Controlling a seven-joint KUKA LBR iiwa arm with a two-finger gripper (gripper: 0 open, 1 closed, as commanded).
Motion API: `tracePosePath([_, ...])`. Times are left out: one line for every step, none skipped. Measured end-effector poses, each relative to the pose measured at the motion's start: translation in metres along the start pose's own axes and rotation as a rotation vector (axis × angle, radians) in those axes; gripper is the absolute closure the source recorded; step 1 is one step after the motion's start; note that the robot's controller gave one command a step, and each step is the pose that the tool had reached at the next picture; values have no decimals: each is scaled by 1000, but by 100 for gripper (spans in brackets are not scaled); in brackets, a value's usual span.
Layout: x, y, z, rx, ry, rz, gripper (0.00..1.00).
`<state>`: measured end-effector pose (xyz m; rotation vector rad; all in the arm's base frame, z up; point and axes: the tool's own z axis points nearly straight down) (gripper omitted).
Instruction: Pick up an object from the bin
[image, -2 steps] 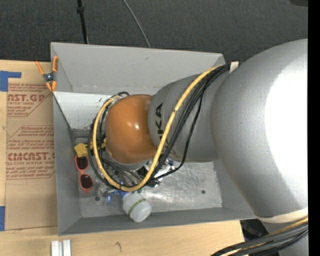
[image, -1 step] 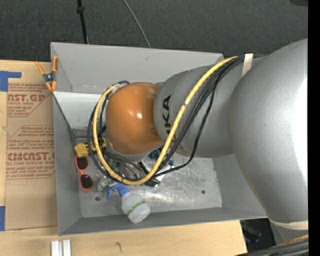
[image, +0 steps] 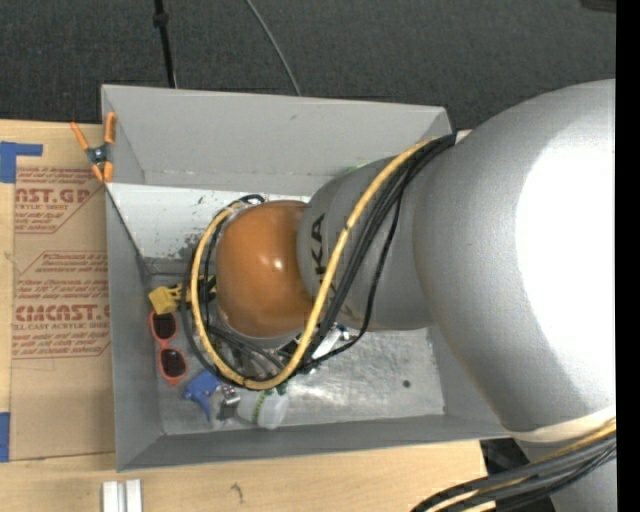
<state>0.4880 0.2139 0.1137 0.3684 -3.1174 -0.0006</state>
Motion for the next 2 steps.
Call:
tracePosePath([-1, 0, -1, 0, -2, 0, 0])
tracePosePath([-21, -2, 37, -1, -5, -550, 100])
